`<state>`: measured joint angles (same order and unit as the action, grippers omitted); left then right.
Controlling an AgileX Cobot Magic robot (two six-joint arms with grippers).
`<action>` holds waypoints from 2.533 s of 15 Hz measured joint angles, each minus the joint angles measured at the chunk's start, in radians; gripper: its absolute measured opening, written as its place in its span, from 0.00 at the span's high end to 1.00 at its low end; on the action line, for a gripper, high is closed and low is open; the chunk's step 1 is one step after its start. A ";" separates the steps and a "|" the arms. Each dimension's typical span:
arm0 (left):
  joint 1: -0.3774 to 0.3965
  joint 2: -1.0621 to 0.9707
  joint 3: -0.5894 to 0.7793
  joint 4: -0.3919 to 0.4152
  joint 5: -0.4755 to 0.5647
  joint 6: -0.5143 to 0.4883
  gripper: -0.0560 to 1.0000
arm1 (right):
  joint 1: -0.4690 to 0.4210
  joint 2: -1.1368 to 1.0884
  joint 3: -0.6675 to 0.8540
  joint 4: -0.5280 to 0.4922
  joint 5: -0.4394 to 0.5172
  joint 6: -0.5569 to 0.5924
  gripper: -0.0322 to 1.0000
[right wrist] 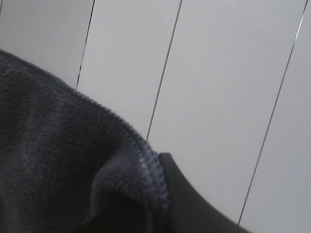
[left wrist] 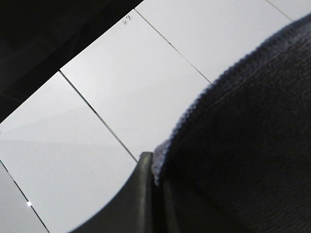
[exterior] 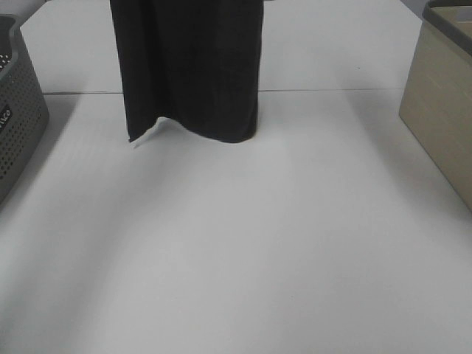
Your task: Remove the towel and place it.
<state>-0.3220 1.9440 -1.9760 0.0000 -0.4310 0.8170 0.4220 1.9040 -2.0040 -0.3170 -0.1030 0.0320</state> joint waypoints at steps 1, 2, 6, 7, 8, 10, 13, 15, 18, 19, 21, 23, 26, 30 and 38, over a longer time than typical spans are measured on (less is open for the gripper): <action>0.000 0.017 0.000 0.000 -0.031 0.000 0.95 | -0.003 0.030 -0.033 0.000 -0.004 -0.001 0.95; 0.000 0.033 0.000 -0.005 -0.069 0.000 0.95 | -0.006 0.059 -0.076 0.001 -0.009 -0.001 0.95; 0.012 0.101 -0.001 -0.009 -0.200 0.000 0.95 | -0.032 0.149 -0.185 0.010 -0.016 -0.001 0.95; 0.018 0.122 -0.017 -0.010 -0.207 -0.006 0.95 | -0.040 0.168 -0.199 0.014 -0.018 -0.001 0.95; 0.024 0.152 -0.047 -0.011 -0.210 -0.022 0.95 | -0.043 0.183 -0.207 0.018 -0.028 -0.001 0.95; 0.041 0.230 -0.166 0.000 -0.208 -0.087 0.95 | -0.052 0.209 -0.215 0.018 -0.058 -0.001 0.95; 0.077 0.393 -0.448 0.084 -0.120 -0.228 0.95 | -0.086 0.274 -0.298 0.017 -0.094 -0.006 0.95; 0.087 0.449 -0.557 0.145 -0.084 -0.289 0.95 | -0.096 0.290 -0.329 0.013 -0.111 -0.009 0.95; 0.100 0.501 -0.653 0.316 -0.033 -0.429 0.95 | -0.114 0.298 -0.334 0.007 -0.149 -0.011 0.95; 0.102 0.503 -0.659 0.381 -0.032 -0.474 0.95 | -0.122 0.298 -0.334 0.007 -0.156 -0.011 0.95; 0.108 0.504 -0.660 0.504 -0.020 -0.554 0.95 | -0.125 0.298 -0.335 0.007 -0.164 -0.011 0.95; 0.113 0.504 -0.660 0.531 -0.015 -0.573 0.95 | -0.125 0.298 -0.335 0.007 -0.164 -0.010 0.95; 0.113 0.504 -0.660 0.541 0.012 -0.579 0.95 | -0.125 0.298 -0.335 0.001 -0.155 -0.008 0.95; 0.113 0.504 -0.660 0.552 0.068 -0.683 0.95 | -0.125 0.298 -0.335 -0.001 -0.064 0.053 0.95; 0.094 0.498 -0.660 0.553 0.395 -1.007 0.95 | -0.117 0.299 -0.338 0.087 0.327 0.059 0.95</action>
<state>-0.2280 2.4420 -2.6360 0.5530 -0.0360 -0.1900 0.3050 2.2030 -2.3420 -0.2300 0.2240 0.0910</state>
